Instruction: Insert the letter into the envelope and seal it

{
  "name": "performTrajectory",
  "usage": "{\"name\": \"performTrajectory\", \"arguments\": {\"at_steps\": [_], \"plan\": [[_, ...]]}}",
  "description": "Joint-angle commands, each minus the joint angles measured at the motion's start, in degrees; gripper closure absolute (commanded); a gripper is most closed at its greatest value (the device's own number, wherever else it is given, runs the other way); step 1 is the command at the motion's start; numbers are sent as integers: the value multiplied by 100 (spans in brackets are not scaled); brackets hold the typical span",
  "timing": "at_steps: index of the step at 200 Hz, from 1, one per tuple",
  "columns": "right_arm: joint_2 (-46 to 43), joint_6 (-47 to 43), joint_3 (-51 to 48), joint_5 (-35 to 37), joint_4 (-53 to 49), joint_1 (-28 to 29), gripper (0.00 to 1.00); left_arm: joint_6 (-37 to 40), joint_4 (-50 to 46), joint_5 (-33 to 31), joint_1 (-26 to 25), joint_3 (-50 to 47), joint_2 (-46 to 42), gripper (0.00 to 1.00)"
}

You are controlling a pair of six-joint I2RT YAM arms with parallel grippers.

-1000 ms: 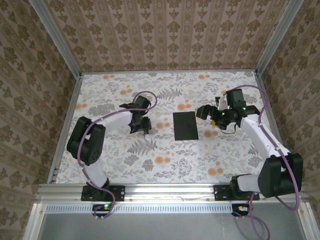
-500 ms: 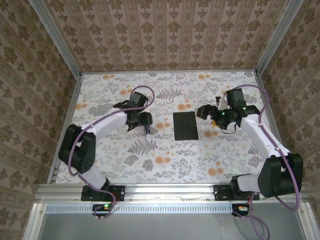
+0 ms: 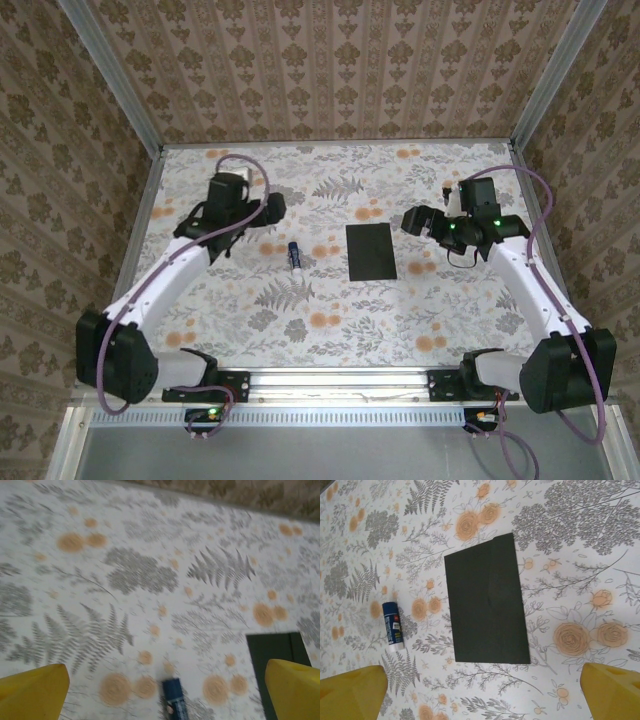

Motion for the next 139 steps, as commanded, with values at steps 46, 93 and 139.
{"name": "performTrajectory", "arguments": {"at_steps": [46, 93, 139], "plan": [[-238, -673, -117, 794, 734, -78, 0, 2084, 2640, -1184, 414, -1928, -1097, 0], [-937, -721, -1381, 2011, 2758, -76, 0, 2047, 4083, -1595, 807, -2984, -1291, 0], [-934, -1931, -2253, 2848, 4044, -84, 0, 2684, 4912, -1696, 901, -3431, -891, 0]]}}
